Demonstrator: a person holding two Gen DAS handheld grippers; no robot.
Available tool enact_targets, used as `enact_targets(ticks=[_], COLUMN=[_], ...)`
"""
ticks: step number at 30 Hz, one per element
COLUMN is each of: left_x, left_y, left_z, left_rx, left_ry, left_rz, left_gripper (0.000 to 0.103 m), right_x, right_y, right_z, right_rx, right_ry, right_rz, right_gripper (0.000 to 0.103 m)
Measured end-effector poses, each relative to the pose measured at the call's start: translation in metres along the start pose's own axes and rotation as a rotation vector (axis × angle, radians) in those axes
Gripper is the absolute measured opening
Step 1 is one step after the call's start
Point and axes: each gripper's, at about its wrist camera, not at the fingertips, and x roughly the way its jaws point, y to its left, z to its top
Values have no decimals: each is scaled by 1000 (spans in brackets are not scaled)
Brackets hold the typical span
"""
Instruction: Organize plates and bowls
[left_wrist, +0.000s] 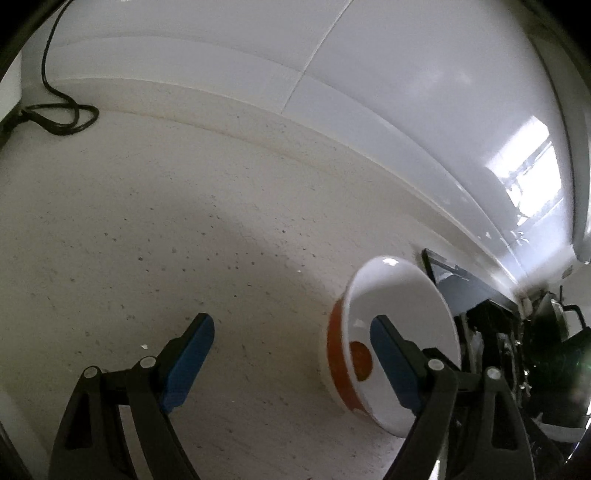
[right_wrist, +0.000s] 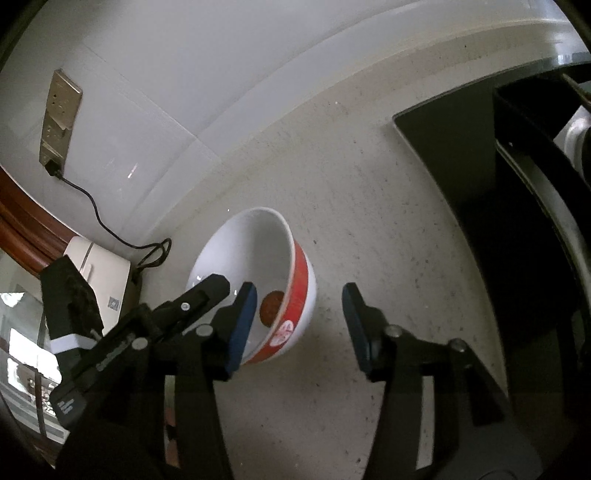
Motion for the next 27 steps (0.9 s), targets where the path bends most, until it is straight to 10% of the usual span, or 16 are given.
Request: enact_targets(ticks=[3,8,27], left_x=[0,6,-57], left_y=[-1,-12,-32], left_z=[-1,-11,-23], left_rx=[29,103,180], left_ry=[-24,-2,-196], left_rz=[27,-75,61], left_gripper=[82,15,14], right_x=[9,7,-4], right_y=[-2,7,11], right_z=[-3,-6,-8], right_rx=[12,-33,54], right_ry=[16,-5,1], right_rz=[17,17,238], right_gripper=[52,32,26])
